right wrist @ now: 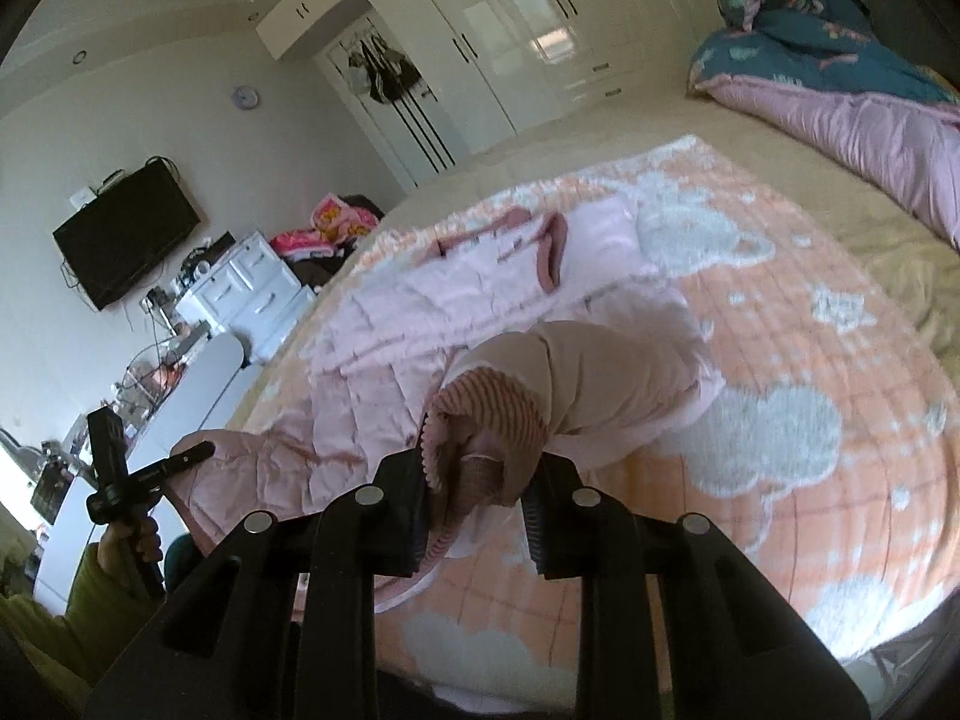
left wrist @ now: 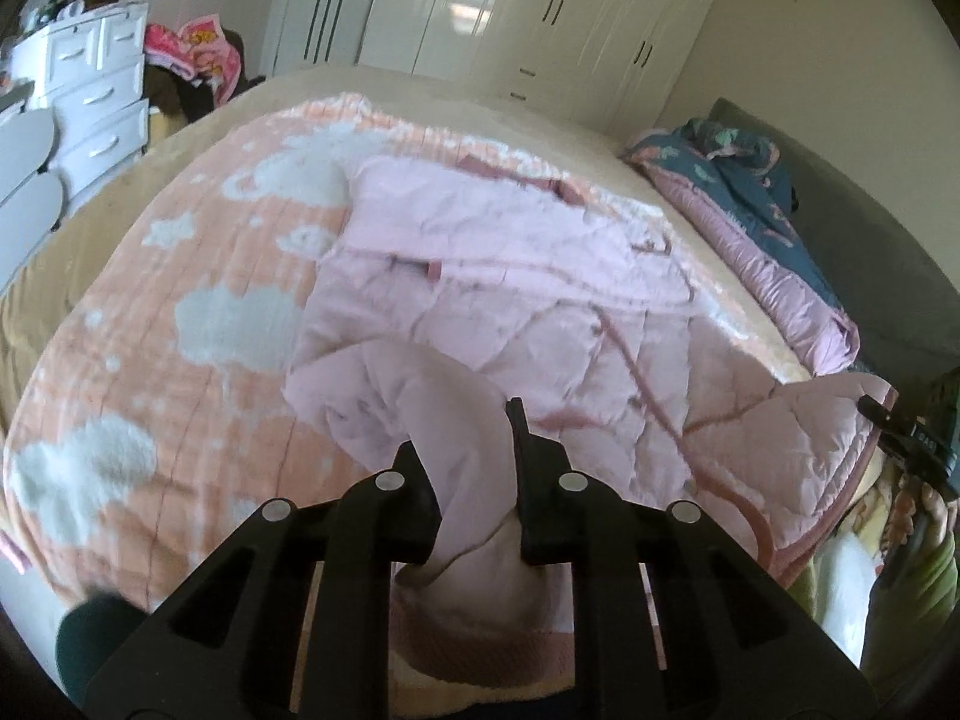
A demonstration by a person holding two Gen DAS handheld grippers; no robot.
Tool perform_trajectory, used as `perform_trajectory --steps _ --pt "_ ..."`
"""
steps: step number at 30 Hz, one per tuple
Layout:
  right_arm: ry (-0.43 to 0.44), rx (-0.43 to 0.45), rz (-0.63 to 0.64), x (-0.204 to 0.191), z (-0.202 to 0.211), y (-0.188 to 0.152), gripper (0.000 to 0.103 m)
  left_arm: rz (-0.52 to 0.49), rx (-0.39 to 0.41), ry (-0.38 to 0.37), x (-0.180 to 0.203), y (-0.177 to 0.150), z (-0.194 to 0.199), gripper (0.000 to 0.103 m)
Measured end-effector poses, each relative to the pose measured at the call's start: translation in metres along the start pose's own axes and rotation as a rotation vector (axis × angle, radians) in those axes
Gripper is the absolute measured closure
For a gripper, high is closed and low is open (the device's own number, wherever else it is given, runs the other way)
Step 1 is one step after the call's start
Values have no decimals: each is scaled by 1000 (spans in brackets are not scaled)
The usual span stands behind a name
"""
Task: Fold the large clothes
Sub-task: 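Lift the held hem with both tools and carry it toward the collar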
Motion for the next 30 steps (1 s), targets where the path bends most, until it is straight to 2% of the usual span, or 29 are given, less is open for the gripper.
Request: perform_trajectory --steps 10,24,30 --pt "4 68 47 -13 1 48 79 5 63 -29 13 44 5 94" --pt "3 136 59 -21 4 86 80 16 118 -51 17 85 13 94" --pt "6 174 68 -25 11 108 80 55 152 -61 10 110 18 94"
Point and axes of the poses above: each gripper's, at about its wrist camera, not at the fingertips, and z roughly against the way its jaws point, x to its right, y to its top, the point moved 8 cm from there along -z, roughly the way its jaws point, and after that the axes turned 6 degrees about y, right-handed, at the moved point
